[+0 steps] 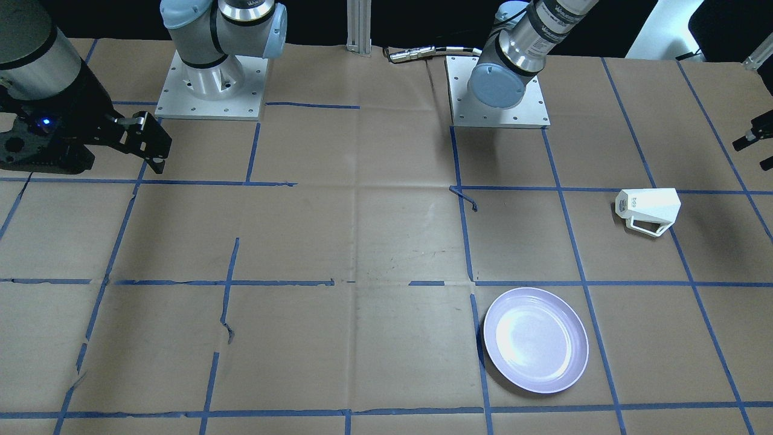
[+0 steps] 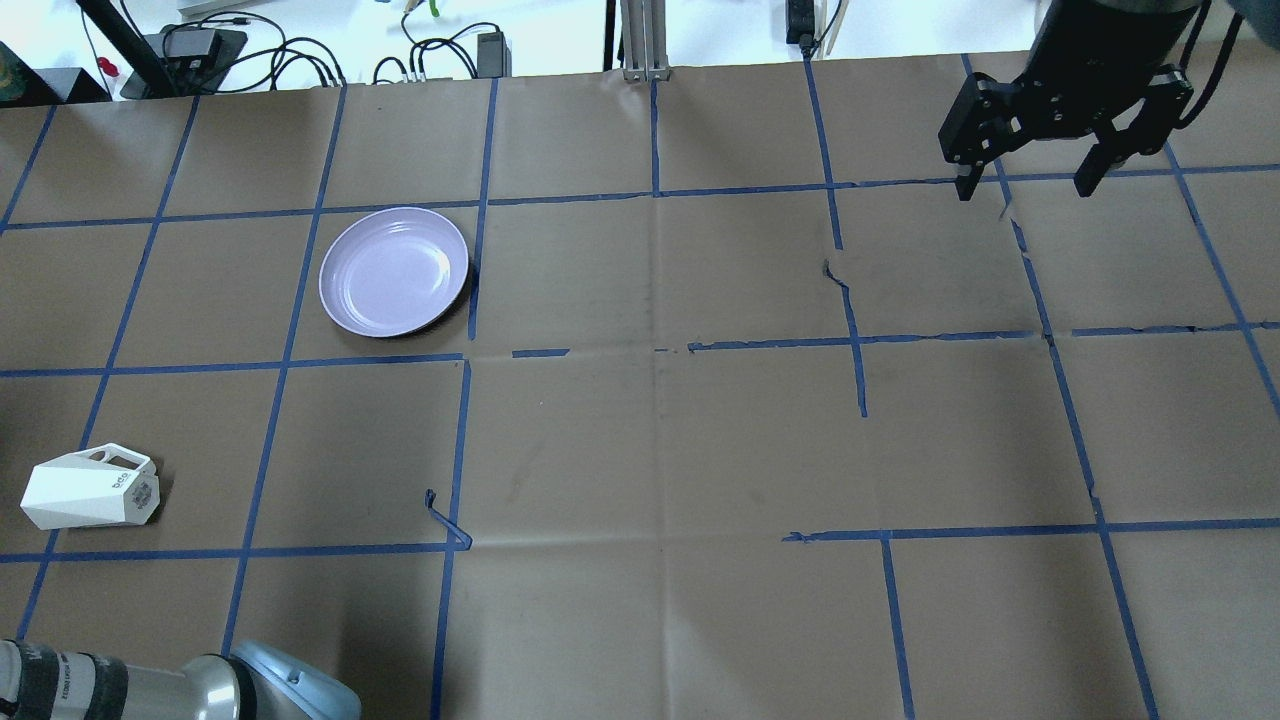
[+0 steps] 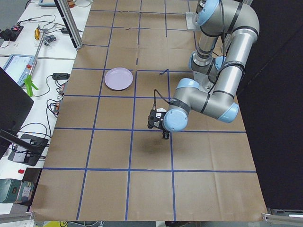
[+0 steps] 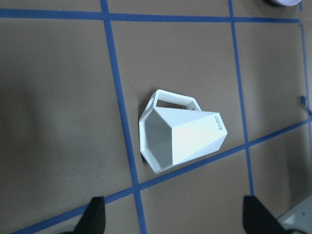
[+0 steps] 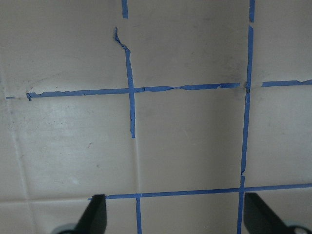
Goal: Flip cup and place on plate
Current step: 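Lower the left gripper over the white hexagonal cup and grasp it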
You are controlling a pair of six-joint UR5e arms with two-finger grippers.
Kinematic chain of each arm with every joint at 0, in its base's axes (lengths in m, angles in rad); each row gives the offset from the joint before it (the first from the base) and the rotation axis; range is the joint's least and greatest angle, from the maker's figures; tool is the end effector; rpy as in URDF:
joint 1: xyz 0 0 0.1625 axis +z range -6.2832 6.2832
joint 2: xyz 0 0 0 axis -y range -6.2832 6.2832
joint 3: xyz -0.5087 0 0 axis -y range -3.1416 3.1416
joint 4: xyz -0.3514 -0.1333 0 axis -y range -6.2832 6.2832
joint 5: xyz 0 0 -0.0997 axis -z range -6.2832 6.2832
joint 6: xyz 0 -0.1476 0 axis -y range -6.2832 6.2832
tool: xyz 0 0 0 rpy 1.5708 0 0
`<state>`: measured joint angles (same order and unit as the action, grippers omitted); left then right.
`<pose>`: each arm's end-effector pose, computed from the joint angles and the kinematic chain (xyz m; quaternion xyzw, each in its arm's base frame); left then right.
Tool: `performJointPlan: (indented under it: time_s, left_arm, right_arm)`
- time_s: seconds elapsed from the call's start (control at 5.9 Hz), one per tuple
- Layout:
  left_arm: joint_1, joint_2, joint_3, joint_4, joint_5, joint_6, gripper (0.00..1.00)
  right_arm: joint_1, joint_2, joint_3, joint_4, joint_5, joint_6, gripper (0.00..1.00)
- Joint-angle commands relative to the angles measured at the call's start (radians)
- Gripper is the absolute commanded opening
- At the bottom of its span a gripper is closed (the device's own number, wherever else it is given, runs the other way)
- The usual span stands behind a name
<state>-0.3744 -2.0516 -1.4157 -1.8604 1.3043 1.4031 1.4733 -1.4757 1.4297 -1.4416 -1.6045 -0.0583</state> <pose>0.4651 -0.3678 0.3273 -0.0574 -0.9437 0.0416 0.3231 0.0804 -0.4966 0.5298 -0.0189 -0.9988 -0.0428 0.0135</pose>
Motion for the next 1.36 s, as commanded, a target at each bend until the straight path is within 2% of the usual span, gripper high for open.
performJointPlan:
  time_s: [0.0, 0.34, 0.51, 0.68, 0.85, 1.02, 1.19]
  left_arm:
    - [0.026, -0.184, 0.031, -0.150, -0.088, 0.068, 0.99]
    - [0.028, -0.300, 0.029, -0.288, -0.143, 0.114, 0.99]
    - [0.028, -0.318, 0.029, -0.349, -0.148, 0.125, 0.99]
    - [0.028, -0.332, 0.029, -0.397, -0.196, 0.128, 0.99]
    - [0.026, -0.334, 0.029, -0.407, -0.209, 0.134, 0.79]
    - [0.026, -0.335, 0.029, -0.414, -0.204, 0.145, 0.24]
    - [0.026, -0.337, 0.029, -0.414, -0.206, 0.183, 0.00]
  right_arm:
    - [-0.001, 0.000, 0.000, 0.001, 0.000, 0.000, 1.00]
    - [-0.001, 0.000, 0.000, 0.000, 0.000, 0.000, 1.00]
    - [-0.001, 0.000, 0.000, 0.000, 0.000, 0.000, 1.00]
    - [-0.001, 0.000, 0.000, 0.000, 0.000, 0.000, 1.00]
    - [-0.001, 0.000, 0.000, 0.000, 0.000, 0.000, 1.00]
    - [-0.001, 0.000, 0.000, 0.001, 0.000, 0.000, 1.00]
    - [-0.001, 0.000, 0.000, 0.000, 0.000, 0.000, 1.00]
